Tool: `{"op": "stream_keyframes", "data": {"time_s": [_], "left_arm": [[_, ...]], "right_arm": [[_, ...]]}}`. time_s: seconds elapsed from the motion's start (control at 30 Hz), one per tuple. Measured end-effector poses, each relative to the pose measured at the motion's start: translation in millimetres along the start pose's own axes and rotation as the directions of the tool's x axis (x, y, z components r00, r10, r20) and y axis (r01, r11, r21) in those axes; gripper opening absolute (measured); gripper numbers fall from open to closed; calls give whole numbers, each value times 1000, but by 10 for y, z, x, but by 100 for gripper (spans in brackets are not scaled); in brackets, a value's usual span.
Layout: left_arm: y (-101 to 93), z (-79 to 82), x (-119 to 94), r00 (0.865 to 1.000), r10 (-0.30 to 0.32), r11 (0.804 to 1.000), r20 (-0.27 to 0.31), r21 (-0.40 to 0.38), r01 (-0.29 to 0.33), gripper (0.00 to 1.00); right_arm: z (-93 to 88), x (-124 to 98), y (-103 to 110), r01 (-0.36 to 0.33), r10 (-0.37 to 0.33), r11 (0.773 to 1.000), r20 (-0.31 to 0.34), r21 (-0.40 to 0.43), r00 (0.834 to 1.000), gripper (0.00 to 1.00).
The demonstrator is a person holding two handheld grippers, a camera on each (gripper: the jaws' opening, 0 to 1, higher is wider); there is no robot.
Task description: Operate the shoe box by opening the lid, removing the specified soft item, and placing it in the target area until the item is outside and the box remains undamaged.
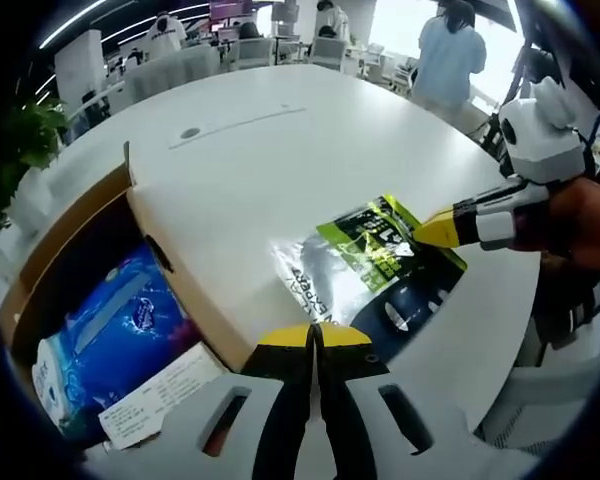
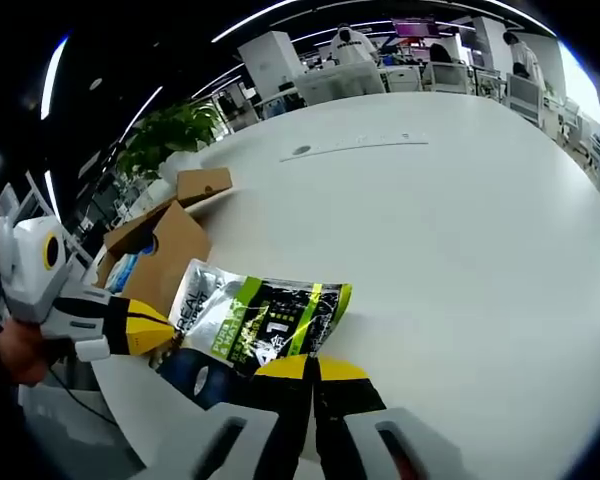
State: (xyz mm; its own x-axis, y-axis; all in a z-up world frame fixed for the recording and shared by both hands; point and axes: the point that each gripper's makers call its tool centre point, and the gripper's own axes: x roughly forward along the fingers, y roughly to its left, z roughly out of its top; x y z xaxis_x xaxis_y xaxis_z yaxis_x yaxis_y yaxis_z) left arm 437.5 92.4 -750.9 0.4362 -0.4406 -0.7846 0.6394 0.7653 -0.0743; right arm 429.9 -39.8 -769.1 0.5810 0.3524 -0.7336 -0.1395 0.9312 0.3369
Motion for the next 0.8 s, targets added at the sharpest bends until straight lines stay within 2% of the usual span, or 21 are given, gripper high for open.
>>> {"op": "stream_keyframes", "data": {"time_s": [0.1,0.2,0.37,0.43,0.5,0.63,0.8], "left_arm": [[24,17,13,1000,11,1000,-2,8,-11,0],[40,4,38,999,33,999,-26,39,-31,0],[50,-73,48,997,64,995,-52,74,-60,0],[63,-161,71,995,68,996,-79,58,-64,1],[89,-247,97,993,67,998,-96,9,-67,1],[86,-242,102,995,73,997,-75,17,-72,0],[99,-220,174,994,80,997,-79,5,-80,0]], "right_arm": [[1,20,4,1,-1,1000,0,-2,1000,0],[-6,56,2,-2,2,1000,0,3,1000,0],[-60,126,17,5,-5,1000,-14,20,1000,0],[-93,159,18,10,-9,1000,-24,26,1000,0],[-102,171,43,6,-5,999,-23,32,1000,0],[-107,172,63,11,-11,999,-20,30,1000,0],[-103,176,35,17,-17,999,-20,39,1000,0]]}}
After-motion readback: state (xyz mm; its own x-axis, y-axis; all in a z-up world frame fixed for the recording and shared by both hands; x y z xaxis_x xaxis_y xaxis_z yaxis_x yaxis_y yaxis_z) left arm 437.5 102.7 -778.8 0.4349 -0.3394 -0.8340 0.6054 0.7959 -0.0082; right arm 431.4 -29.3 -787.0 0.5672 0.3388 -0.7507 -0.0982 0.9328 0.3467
